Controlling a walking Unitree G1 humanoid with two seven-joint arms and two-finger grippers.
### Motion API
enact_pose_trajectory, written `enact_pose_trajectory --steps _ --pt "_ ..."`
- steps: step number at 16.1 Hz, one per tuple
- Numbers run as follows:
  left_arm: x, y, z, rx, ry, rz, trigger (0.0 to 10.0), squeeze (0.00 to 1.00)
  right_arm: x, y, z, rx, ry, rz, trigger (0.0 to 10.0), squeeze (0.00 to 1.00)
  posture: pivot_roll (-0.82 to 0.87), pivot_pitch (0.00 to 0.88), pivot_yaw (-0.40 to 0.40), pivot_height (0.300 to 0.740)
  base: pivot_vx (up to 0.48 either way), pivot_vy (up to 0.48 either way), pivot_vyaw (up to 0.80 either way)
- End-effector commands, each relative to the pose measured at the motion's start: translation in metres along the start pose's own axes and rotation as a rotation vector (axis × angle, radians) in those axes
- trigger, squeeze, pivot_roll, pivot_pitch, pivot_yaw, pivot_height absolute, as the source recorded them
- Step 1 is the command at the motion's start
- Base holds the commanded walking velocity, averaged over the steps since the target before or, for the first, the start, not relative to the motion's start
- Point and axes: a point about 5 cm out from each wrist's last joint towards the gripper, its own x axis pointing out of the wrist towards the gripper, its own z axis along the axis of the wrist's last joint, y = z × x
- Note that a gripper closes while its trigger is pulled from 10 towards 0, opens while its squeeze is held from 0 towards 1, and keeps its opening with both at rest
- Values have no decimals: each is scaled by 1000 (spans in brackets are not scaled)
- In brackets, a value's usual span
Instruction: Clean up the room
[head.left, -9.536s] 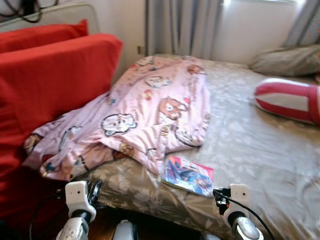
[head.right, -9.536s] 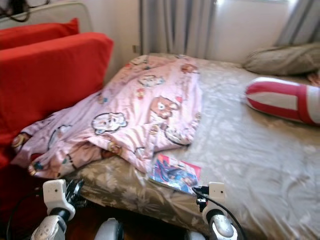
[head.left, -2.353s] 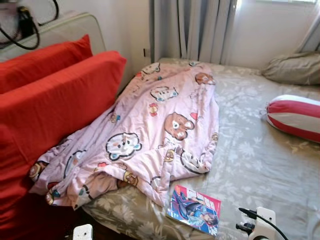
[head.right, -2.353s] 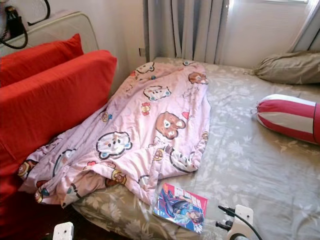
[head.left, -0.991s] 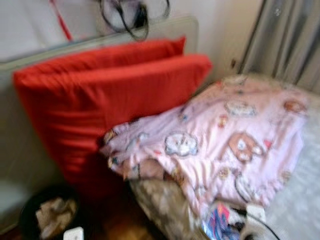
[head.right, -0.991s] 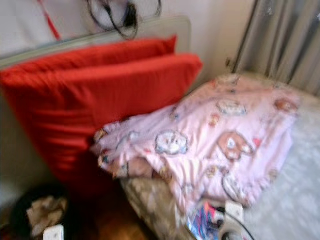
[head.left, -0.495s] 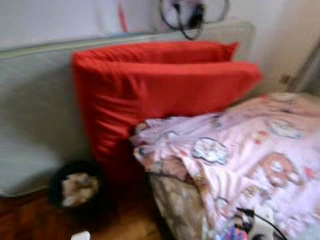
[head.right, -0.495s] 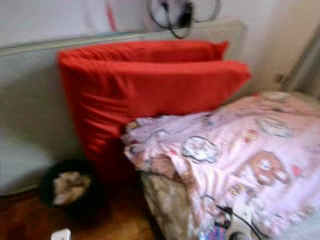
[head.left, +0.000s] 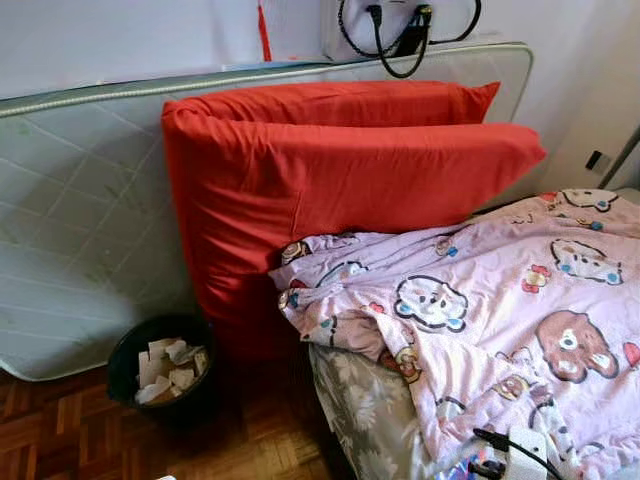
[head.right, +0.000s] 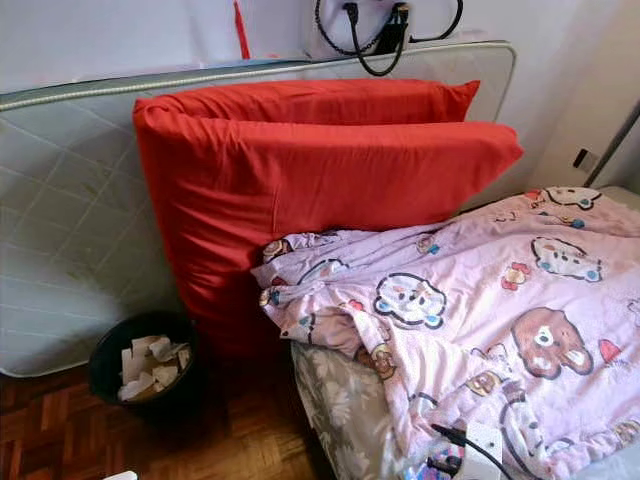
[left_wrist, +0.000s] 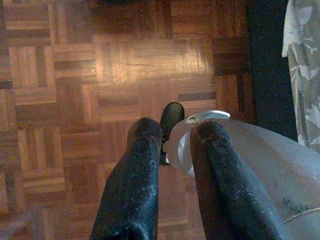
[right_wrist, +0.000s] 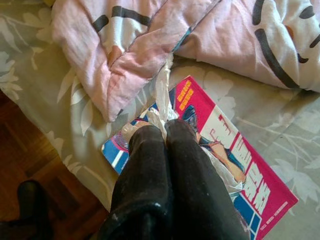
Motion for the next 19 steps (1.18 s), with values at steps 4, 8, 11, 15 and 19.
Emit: enact_pose_trajectory --steps 4,8,11,15,19 --pt "-2 7 -3 30 20 6 10000 0 0 2 -1 18 2 4 10000 0 34 0 -7 740 0 285 0" --pt "-2 8 -3 36 19 3 10000 0 0 4 -3 16 7 11 10000 0 38 0 4 740 0 363 0" --pt "-3 9 -4 39 21 3 10000 0 0 4 -4 22 7 5 10000 0 35 0 9 740 0 369 0" --pt "-3 10 -4 42 20 3 10000 0 0 5 -5 26 6 4 10000 0 31 0 12 740 0 367 0" --pt "-3 11 -4 43 20 3 10000 0 0 5 -6 34 4 -4 10000 0 31 0 16 740 0 365 0"
